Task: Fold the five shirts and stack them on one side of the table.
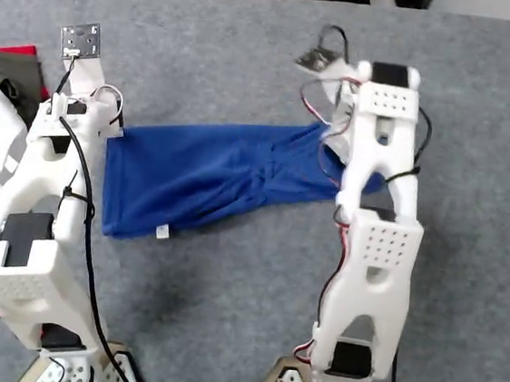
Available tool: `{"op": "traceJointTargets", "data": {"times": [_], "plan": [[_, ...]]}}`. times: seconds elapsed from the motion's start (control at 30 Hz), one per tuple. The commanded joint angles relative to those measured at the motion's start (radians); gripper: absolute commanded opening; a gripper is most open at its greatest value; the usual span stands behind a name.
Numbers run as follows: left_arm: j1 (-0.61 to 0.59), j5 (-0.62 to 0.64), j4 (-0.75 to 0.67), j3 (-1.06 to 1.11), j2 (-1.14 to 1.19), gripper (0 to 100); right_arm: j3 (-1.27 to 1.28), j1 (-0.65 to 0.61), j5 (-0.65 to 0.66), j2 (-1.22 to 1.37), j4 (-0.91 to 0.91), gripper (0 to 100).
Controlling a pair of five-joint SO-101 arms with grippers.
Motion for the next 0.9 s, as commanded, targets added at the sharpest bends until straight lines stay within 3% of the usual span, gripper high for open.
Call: {"op": "traceJointTargets", "data": {"times": [0.0,0.17,0.37,0.57,0.7,0.87], "plan": [[0.005,-0.012,0.005,-0.03,-0.006,3,-0.002,0.037,-0.009,0.042,-0.068,1.5],[-0.024,-0.008,0.037,-0.084,-0.029,3,-0.177,0.025,-0.063,-0.008,0.095,1.5],[-0.048,-0.009,0.423,-0.234,-0.132,11,-0.395,0.084,-0.249,-0.194,0.153,1.5],[-0.05,-0.006,0.7,-0.237,-0.186,16,-0.254,0.189,-0.43,-0.417,0.152,1.5],[-0.042,0.048,0.752,-0.231,-0.175,21,-0.131,0.264,-0.582,-0.476,0.124,1.5],[-0.027,0.08,0.744,-0.219,-0.087,24,-0.077,0.296,-0.64,-0.483,-0.002,1.5]]}}
